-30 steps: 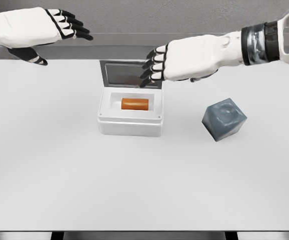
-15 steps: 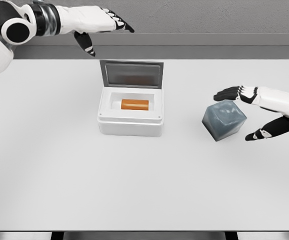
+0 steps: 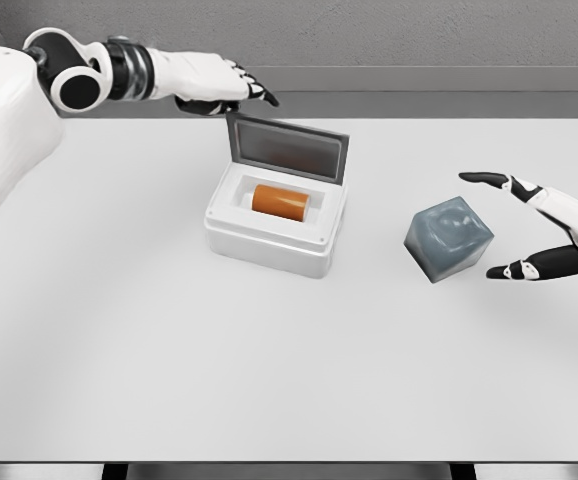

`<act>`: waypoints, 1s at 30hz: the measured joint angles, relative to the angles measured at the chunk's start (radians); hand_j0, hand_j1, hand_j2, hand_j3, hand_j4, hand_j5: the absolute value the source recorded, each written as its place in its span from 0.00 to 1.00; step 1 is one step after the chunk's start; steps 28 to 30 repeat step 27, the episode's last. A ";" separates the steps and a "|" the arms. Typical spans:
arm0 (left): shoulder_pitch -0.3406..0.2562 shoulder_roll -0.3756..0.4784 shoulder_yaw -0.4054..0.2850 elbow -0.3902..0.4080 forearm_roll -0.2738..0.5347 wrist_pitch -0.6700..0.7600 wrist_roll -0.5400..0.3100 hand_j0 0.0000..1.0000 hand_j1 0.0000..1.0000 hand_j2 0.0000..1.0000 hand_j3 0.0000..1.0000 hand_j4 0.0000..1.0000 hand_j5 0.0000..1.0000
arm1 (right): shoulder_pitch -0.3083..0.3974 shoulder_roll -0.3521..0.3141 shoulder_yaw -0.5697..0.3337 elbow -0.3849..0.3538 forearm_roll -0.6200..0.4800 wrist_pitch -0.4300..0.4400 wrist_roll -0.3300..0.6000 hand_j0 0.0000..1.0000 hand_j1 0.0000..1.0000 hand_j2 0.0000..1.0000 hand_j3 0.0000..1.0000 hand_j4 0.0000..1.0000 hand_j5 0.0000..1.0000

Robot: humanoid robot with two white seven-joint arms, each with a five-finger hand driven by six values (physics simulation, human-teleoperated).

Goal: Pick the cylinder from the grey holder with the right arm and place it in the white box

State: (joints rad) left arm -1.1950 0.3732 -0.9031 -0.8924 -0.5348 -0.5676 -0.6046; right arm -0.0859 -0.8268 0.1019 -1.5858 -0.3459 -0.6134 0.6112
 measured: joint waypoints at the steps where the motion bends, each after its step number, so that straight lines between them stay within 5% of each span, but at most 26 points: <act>1: 0.000 0.014 -0.001 0.003 0.004 -0.012 -0.002 1.00 1.00 1.00 1.00 1.00 1.00 | 0.006 0.001 -0.001 0.001 0.000 0.000 0.000 1.00 1.00 1.00 1.00 1.00 1.00; 11: 0.011 0.139 -0.002 0.004 -0.063 -0.045 -0.007 1.00 1.00 1.00 1.00 1.00 1.00 | 0.009 0.003 -0.005 0.002 0.000 0.000 0.000 1.00 1.00 1.00 1.00 1.00 1.00; 13: 0.103 0.173 0.036 0.006 -0.066 -0.046 -0.007 1.00 1.00 1.00 1.00 1.00 1.00 | 0.011 0.003 -0.005 0.002 0.000 0.000 0.000 1.00 1.00 1.00 1.00 1.00 1.00; 19: 0.140 0.306 0.102 0.004 0.038 -0.046 -0.007 1.00 1.00 1.00 1.00 1.00 1.00 | 0.012 0.003 -0.005 -0.001 0.000 0.000 0.000 1.00 1.00 1.00 1.00 1.00 1.00; 30: 0.178 0.332 0.113 -0.004 0.071 -0.046 -0.007 1.00 1.00 1.00 1.00 1.00 1.00 | 0.017 0.003 -0.006 -0.001 0.000 0.000 0.000 1.00 1.00 1.00 1.00 1.00 1.00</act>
